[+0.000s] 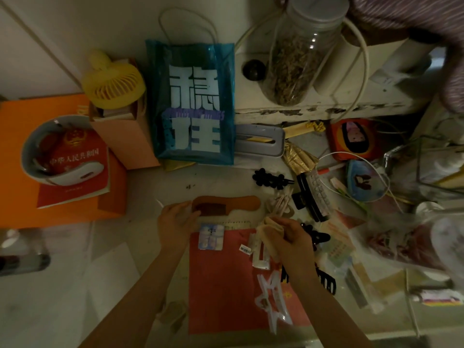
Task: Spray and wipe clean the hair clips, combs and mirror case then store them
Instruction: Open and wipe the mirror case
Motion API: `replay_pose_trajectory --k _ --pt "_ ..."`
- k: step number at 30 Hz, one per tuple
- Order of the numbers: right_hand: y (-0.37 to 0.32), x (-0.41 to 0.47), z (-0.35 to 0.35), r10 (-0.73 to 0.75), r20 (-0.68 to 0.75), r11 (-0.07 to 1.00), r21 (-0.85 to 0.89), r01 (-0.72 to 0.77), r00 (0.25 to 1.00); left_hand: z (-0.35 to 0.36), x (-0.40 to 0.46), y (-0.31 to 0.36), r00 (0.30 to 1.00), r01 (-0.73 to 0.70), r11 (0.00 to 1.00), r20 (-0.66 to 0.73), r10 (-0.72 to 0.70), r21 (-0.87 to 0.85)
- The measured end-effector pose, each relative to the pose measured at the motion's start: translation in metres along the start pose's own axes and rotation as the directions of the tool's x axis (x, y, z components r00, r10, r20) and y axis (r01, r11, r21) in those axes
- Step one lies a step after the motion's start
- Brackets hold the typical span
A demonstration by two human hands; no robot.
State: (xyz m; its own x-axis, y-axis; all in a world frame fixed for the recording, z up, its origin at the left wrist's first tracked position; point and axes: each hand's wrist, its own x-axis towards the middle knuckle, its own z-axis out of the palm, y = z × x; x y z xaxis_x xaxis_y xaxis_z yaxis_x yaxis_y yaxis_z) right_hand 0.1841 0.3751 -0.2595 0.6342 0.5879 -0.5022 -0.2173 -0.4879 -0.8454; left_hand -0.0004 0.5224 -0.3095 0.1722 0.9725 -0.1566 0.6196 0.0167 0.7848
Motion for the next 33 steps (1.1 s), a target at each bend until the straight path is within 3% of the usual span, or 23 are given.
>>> replay_pose_trajectory --k 3,7,13,18,21,25,30,33 --pt "-0.001 -0.010 0.013 -0.023 0.067 0.999 -0.044 0.026 0.998 -0.021 -0.021 -0.003 0.996 0.081 0.997 -0.038 -0.081 0.004" --pt "0.000 -0.024 0.035 -0.035 0.249 0.982 -0.173 0.080 0.968 -0.045 -0.046 -0.004 0.995 0.075 0.997 -0.065 -0.074 0.011" --pt "0.022 -0.050 0.079 -0.105 0.373 0.938 -0.270 0.217 0.922 -0.066 -0.076 -0.033 0.988 0.156 0.982 -0.012 -0.156 0.108" --pt "0.045 -0.060 0.094 -0.121 0.401 0.858 -0.418 0.299 0.908 -0.073 -0.100 -0.062 0.986 0.138 0.965 0.059 -0.155 0.224" --pt "0.058 -0.065 0.097 -0.059 0.422 0.836 -0.474 0.275 0.905 -0.074 -0.110 -0.074 0.982 0.138 0.953 0.087 -0.167 0.269" --pt "0.073 -0.065 0.100 0.028 0.422 0.828 -0.518 0.216 0.906 -0.074 -0.117 -0.083 0.983 0.111 0.953 0.110 -0.147 0.282" --pt "0.078 -0.064 0.099 -0.002 0.407 0.775 -0.577 0.258 0.914 -0.073 -0.115 -0.082 0.977 0.088 0.964 0.165 -0.132 0.250" --pt "0.072 -0.061 0.096 0.014 0.427 0.819 -0.524 0.234 0.904 -0.072 -0.111 -0.078 0.977 0.075 0.970 0.176 -0.117 0.232"
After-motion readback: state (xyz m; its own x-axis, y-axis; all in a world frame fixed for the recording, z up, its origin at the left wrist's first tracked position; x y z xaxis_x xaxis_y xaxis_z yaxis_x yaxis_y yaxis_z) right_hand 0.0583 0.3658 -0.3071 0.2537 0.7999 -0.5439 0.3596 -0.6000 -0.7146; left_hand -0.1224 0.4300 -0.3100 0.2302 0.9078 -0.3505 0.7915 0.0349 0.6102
